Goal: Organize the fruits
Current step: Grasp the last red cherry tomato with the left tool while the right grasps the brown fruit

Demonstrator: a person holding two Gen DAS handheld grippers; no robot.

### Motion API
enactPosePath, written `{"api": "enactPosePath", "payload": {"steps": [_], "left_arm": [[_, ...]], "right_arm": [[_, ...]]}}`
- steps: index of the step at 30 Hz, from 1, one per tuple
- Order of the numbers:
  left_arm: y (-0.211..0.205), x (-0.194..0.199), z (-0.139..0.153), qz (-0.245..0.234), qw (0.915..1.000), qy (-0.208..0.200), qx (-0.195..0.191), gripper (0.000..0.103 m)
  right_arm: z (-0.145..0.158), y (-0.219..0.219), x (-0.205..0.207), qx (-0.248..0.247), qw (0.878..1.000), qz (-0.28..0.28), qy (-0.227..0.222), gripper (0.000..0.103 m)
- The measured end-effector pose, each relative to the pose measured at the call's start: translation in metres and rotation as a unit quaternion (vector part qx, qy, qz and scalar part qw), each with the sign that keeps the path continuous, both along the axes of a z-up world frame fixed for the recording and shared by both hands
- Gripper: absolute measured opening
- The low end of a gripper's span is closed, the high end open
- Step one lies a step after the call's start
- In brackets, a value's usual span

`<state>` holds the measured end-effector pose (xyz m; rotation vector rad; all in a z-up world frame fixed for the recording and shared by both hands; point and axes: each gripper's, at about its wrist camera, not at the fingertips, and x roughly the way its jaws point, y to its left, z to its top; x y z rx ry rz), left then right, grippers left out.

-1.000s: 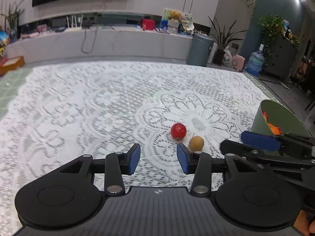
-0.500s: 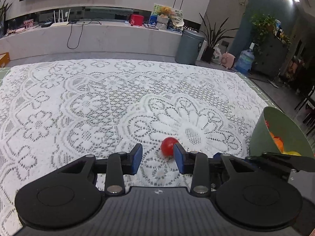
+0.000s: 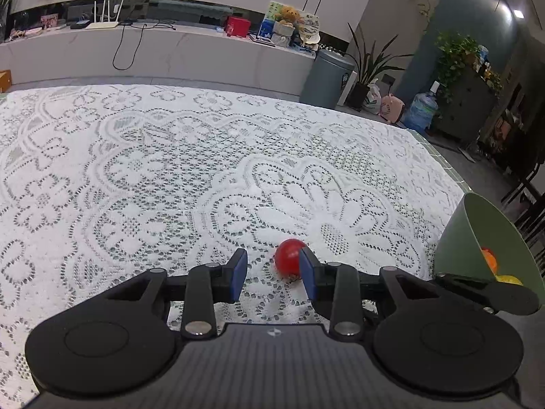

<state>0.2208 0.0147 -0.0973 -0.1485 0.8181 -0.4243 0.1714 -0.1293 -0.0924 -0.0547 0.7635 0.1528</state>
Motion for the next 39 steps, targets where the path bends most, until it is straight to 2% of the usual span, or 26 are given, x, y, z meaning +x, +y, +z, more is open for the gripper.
{"api": "enactPosePath", "payload": {"steps": [2, 8, 12, 16, 23, 31, 39], "left_arm": [[-0.001, -0.001, -0.001, -0.001, 1.0000, -0.003, 0.004, 0.040], [-0.008, 0.002, -0.005, -0.010, 0.9999, 0.000, -0.006, 0.040], [-0.018, 0.001, -0.006, -0.022, 0.9996, -0.011, 0.012, 0.040], [-0.026, 0.004, -0.008, -0.025, 0.9992, -0.016, 0.029, 0.040], [-0.033, 0.007, -0.013, -0.032, 0.9980, -0.020, 0.050, 0.040], [-0.036, 0.005, -0.015, -0.042, 0.9975, -0.020, 0.052, 0.031], [-0.034, 0.003, -0.011, -0.034, 0.9974, -0.021, 0.059, 0.030]], "right_arm": [[-0.002, 0.001, 0.001, -0.001, 1.000, -0.001, 0.004, 0.022], [-0.001, 0.004, 0.000, -0.015, 1.000, 0.000, 0.002, 0.022], [0.003, -0.003, -0.002, -0.024, 0.999, -0.030, -0.008, 0.022], [0.001, -0.012, 0.001, -0.018, 0.998, -0.054, 0.007, 0.022], [-0.001, -0.012, 0.002, -0.018, 0.998, -0.052, 0.011, 0.022], [-0.001, -0.012, 0.002, -0.016, 0.998, -0.052, 0.011, 0.022], [-0.001, -0.015, 0.002, -0.010, 0.999, -0.052, 0.012, 0.022]]}}
